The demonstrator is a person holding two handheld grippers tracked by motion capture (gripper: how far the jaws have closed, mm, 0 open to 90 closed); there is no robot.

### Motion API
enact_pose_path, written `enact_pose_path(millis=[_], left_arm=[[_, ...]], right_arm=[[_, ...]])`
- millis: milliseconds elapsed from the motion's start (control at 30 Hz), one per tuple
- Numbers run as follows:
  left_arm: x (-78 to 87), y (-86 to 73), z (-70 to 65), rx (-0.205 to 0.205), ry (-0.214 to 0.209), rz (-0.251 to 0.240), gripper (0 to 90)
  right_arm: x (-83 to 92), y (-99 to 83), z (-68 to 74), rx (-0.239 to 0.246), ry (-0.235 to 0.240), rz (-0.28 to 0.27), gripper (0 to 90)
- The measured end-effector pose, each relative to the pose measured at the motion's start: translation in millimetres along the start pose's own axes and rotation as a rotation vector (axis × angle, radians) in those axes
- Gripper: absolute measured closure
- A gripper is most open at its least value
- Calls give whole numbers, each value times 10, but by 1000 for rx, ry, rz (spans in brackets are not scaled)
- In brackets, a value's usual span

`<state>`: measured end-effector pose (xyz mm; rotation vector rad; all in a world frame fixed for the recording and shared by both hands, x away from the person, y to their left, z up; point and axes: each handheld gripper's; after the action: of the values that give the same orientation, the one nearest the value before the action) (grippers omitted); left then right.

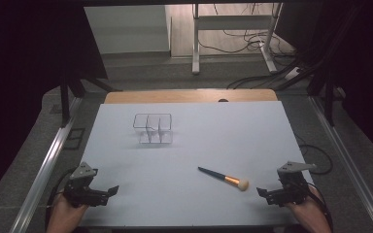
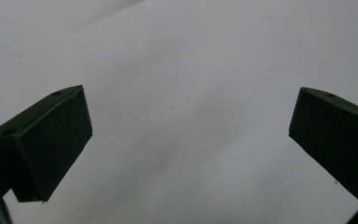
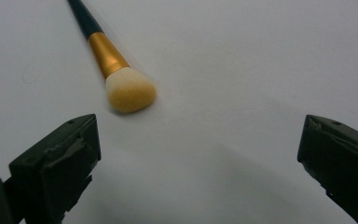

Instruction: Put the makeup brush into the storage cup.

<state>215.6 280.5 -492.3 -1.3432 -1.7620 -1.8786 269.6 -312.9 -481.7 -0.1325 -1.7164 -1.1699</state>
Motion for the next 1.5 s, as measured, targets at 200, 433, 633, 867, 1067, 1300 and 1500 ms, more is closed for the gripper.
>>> enact_pose_path(millis=[200,433,633,867,1067,1300,1500], left_arm=[[5,-2,-5,-7,11,-4,0],[13,0,-4,-16,24,-17,0],[3,-1,-10,-27,33,-10,0],[8,1,-9,-28,33,-14,0],[6,6,-13,-32,41,-14,0],[-1,8,-14,-36,49,-12,0],[-8,9,-18,-38,53,-8,0]], right_arm=[[-13,20,26,27,-10,-1,0],[-25,25,35,36,-18,16,0],[-39,35,59,48,-14,34,0],[-53,56,83,67,-30,58,0],[-53,86,80,54,-33,67,0],[-31,139,74,38,-40,71,0],[-19,186,84,46,-40,81,0]])
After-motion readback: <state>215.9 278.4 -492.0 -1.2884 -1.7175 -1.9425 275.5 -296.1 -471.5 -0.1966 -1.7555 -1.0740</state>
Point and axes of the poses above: each handheld gripper's, and its own axes: x roughly backward along the jaws, y roughly out of its top, z roughly to its left, and after that the axes turned 6 degrees about x, right-handed
